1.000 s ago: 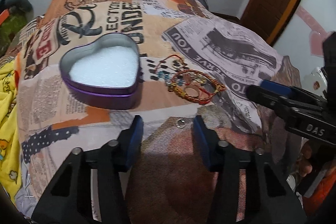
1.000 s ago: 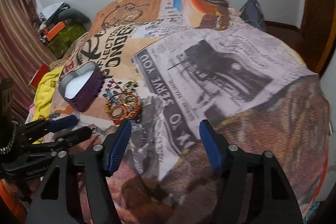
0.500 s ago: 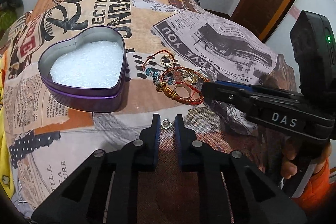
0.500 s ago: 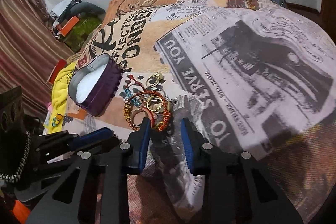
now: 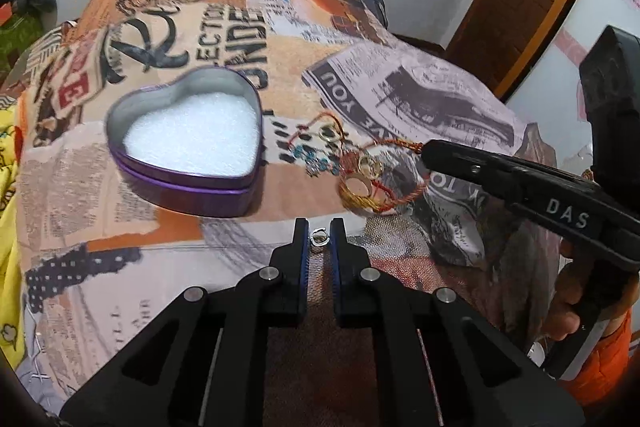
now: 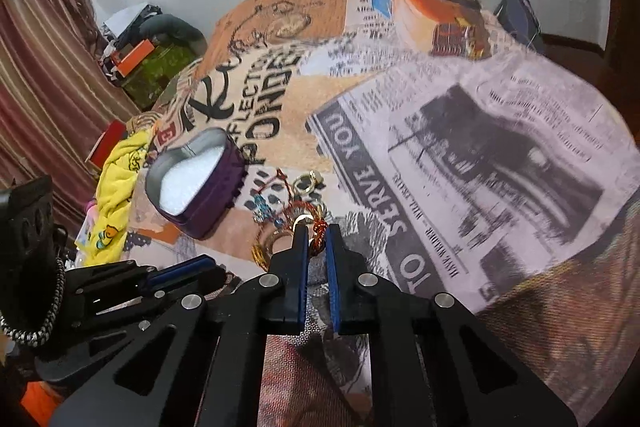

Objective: Organize jewelry
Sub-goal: 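Carry the ring with the left tool while the right tool carries the bracelet into the heart tin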

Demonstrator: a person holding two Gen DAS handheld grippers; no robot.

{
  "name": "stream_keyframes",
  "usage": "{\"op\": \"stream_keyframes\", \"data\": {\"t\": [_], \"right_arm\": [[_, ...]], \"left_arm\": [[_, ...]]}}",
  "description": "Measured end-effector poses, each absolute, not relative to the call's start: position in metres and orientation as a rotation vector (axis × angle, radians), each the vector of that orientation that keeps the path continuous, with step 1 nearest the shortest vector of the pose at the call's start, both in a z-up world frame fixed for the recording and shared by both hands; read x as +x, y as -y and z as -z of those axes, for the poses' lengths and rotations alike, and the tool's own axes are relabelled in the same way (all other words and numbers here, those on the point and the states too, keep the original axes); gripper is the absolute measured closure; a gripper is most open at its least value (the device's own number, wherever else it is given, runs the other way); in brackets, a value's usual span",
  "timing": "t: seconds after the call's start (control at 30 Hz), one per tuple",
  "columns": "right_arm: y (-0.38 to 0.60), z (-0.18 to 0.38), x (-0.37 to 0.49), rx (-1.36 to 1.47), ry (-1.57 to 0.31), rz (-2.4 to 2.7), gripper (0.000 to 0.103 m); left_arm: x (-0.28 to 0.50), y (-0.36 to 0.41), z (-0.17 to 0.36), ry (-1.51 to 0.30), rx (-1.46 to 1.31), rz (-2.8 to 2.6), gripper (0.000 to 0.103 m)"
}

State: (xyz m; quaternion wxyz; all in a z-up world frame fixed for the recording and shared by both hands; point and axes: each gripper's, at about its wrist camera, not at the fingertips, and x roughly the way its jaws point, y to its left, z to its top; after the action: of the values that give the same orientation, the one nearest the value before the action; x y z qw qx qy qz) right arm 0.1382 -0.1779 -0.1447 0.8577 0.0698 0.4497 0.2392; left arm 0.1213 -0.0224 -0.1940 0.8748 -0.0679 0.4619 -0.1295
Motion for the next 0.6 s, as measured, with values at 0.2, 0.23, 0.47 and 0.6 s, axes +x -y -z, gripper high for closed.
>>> {"op": "stream_keyframes", "data": {"t": [0.2,0.23,0.47,0.6], "right_arm": [[0.177,0.126,0.131,0.139,-0.894,-0.500,0.098],[0.176,0.124,0.130,0.139,-0.887,-0.501,0.098],[0.167,0.107,0.123,0.120,-0.846,-0.508,0.098],[0.159,0.096,0.121,0.115,-0.816,-0.521,0.098]], "left_arm": [[0.112,0.009,0.174,-0.906,-0.151,0.241,0.095],[0.110,0.006,0.171,-0.895,-0.151,0.234,0.095],[0.100,-0.015,0.149,-0.832,-0.168,0.200,0.095],[0.096,-0.026,0.136,-0.794,-0.168,0.179,0.095]]}}
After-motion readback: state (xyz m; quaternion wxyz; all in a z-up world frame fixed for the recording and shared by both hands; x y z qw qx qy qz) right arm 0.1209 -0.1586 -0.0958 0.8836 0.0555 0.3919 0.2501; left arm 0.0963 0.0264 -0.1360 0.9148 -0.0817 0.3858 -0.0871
